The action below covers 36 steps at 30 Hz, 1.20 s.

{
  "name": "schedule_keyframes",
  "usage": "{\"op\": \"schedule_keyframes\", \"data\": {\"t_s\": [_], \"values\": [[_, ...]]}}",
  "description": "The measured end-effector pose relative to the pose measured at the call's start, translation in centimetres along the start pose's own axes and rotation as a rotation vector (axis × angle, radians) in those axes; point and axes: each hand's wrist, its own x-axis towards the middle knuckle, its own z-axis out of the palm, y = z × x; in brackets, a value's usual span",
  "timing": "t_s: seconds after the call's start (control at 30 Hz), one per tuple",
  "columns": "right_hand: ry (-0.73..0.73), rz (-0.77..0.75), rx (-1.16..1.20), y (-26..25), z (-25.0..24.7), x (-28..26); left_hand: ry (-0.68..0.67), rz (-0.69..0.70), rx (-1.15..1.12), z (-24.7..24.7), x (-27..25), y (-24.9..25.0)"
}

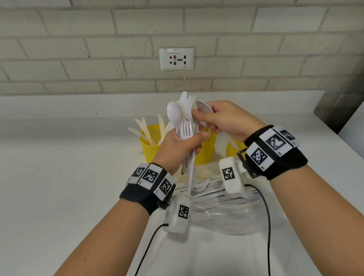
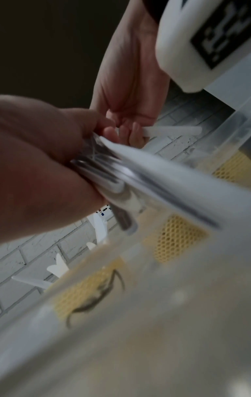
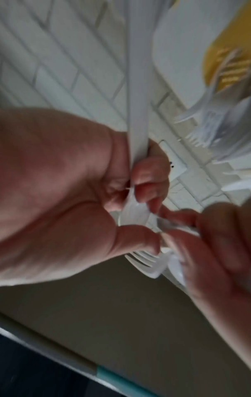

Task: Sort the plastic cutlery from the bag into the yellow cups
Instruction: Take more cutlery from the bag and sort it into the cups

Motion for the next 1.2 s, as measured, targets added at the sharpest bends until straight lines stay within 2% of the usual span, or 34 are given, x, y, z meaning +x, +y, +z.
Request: {"op": "schedule_keyframes", "data": {"t_s": [0.23,0.53,0.73,0.83,1.03,1.2], "values": [[0.059,-0.034,0.072,0.6,-0.3,0.5,-0.044,-0.014,-0.032,0.3,-0.3,0.5],[0.235,-0.046,0.353,0.4,-1.9,0.7,-0.047,-0.038,-0.023,0.4,-0.5,-0.3],[0.550,-0.207,0.393,-0.9,-6.1,0.8,-0.029,-0.050,0.041,0.6,-0.5,-1.5],[0.615,-0.250,0.385,-0.3,-8.1,0.6,-0.037,-0.063,0.067,0.6,-0.7,-2.2],[0.711,-0.109,0.166,4.5,-9.3,1.3,-0.098,-0.146,0.071,0.6,-1.5,-3.6],[0.664,0.034,0.108,7.3,-8.0,1.9,-0.117,-0.232,0.038,0.5,-1.6,-4.1]]}}
